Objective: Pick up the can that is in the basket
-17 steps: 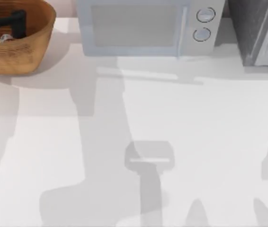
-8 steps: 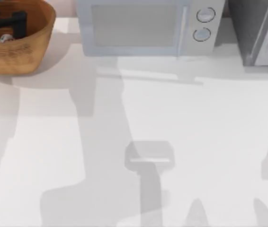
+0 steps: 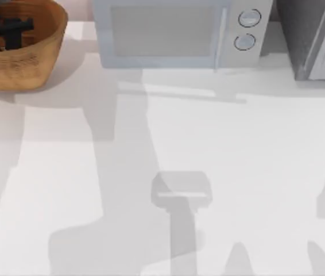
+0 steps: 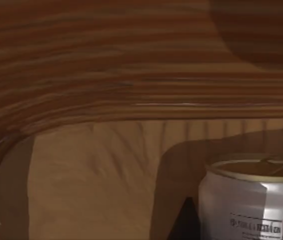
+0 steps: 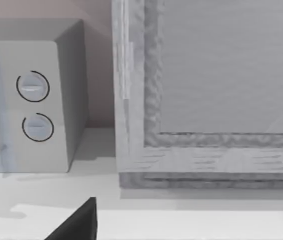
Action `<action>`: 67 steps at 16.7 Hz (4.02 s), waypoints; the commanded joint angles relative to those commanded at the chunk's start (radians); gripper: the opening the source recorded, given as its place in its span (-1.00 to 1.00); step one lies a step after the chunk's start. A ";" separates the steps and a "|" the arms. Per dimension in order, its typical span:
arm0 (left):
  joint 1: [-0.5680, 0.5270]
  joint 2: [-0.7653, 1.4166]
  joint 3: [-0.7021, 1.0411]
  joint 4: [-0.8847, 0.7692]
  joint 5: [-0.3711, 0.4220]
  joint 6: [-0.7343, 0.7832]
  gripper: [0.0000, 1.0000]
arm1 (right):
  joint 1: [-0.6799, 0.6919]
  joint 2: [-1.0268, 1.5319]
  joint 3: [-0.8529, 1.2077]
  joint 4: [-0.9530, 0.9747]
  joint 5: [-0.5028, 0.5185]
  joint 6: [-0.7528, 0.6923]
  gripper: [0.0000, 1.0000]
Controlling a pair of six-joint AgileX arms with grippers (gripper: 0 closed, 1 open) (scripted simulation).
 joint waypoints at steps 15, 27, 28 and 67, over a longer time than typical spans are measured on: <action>-0.002 -0.055 -0.023 0.001 0.000 -0.009 -1.00 | 0.000 0.000 0.000 0.000 0.000 0.000 1.00; -0.029 -0.976 -0.902 0.371 -0.088 -0.033 -1.00 | 0.000 0.000 0.000 0.000 0.000 0.000 1.00; -0.035 -1.100 -1.013 0.420 -0.098 -0.033 -1.00 | 0.000 0.000 0.000 0.000 0.000 0.000 1.00; -0.078 -2.100 -2.444 1.432 0.048 0.020 -1.00 | 0.000 0.000 0.000 0.000 0.000 0.000 1.00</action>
